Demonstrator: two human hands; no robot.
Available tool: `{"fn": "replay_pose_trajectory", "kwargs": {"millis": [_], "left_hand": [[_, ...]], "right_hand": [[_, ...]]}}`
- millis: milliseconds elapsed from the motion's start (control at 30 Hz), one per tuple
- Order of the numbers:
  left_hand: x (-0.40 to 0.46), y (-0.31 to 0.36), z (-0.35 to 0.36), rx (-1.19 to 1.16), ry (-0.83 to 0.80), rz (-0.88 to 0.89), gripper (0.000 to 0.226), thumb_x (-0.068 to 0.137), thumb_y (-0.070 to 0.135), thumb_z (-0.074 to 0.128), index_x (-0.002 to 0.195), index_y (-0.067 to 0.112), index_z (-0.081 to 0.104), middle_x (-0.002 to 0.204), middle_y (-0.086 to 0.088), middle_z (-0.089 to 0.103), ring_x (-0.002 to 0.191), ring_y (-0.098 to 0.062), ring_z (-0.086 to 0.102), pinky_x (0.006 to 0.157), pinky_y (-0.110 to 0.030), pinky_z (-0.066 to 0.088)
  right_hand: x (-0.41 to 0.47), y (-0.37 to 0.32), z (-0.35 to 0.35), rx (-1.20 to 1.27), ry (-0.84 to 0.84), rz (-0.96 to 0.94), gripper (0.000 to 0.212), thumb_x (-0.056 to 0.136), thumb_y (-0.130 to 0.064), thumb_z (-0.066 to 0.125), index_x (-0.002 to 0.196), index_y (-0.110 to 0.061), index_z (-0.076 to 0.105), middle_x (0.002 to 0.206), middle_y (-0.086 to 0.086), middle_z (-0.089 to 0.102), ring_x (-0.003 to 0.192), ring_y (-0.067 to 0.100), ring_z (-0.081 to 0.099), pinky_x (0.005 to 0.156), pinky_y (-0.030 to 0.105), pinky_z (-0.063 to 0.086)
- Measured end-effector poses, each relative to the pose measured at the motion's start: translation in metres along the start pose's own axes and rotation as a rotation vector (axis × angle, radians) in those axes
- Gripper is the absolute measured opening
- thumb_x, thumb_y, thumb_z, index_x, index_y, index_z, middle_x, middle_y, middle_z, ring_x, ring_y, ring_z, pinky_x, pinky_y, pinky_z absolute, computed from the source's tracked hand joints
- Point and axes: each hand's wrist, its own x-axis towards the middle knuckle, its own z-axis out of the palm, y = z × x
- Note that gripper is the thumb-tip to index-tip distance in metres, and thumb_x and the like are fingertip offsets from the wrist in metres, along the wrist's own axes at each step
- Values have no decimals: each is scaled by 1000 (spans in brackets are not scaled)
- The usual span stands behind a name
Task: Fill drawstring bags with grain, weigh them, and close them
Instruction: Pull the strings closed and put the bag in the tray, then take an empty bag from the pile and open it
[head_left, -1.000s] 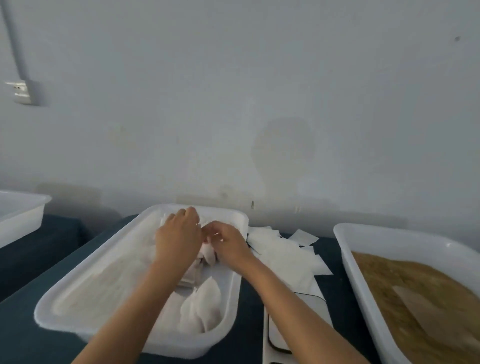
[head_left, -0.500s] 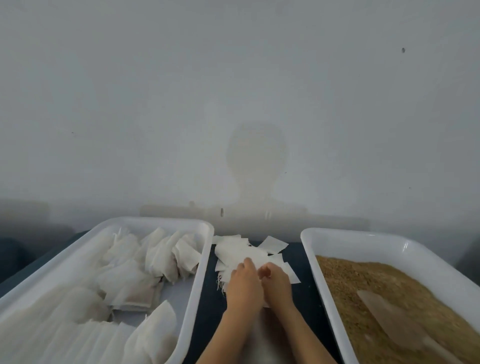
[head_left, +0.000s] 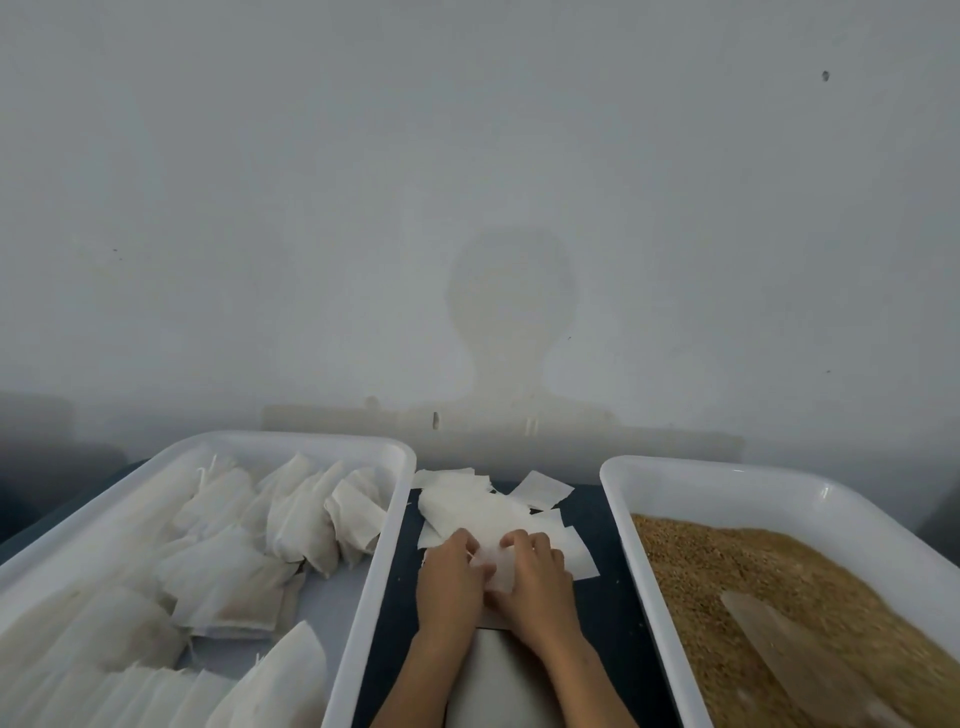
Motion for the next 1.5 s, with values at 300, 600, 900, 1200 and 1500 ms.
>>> {"fn": "replay_pose_trajectory", "kwargs": {"millis": [300, 600, 900, 1200, 1500], "left_hand": [[-1, 6, -1, -42, 129, 65, 18, 95, 32, 52, 82, 19, 48, 75, 8, 56, 72, -13, 52, 60, -25, 36], [-7, 46, -17, -678, 10, -22, 21, 96, 18, 48, 79, 8, 52, 73, -4, 51, 63, -12, 51, 52, -18, 49], [-46, 115, -53, -1071, -140, 94, 25, 96, 30, 50, 88, 8, 55, 79, -12, 52, 73, -20, 54, 71, -34, 45], [-86, 160, -1, -903, -258, 338, 22, 96, 13, 52, 75, 6, 56, 69, -3, 55, 60, -7, 54, 54, -16, 46], [-106, 159, 67, -464, -513, 340, 27, 91, 17, 57, 69, 13, 43, 67, -4, 42, 65, -17, 44, 66, -30, 40]], "right_hand": [[-11, 29, -13, 106, 138, -80, 23, 92, -33, 55, 114, -26, 51, 118, -10, 52, 105, 8, 47, 83, 22, 41], [-27, -1, -47, 397, 207, -136, 48, 90, -53, 45, 130, -27, 41, 126, -14, 48, 113, 2, 46, 93, 18, 40], [-49, -63, -110, 789, 277, 36, 8, 98, -28, 47, 102, -21, 47, 90, -6, 57, 79, 7, 57, 53, 7, 40], [-72, 15, -181, 432, 76, 129, 21, 99, -15, 37, 105, -24, 54, 86, -9, 61, 77, 3, 59, 59, 16, 45], [-105, 113, -202, 569, 132, 345, 28, 97, -24, 48, 71, -14, 53, 67, 2, 52, 59, 14, 50, 60, 30, 39]]}}
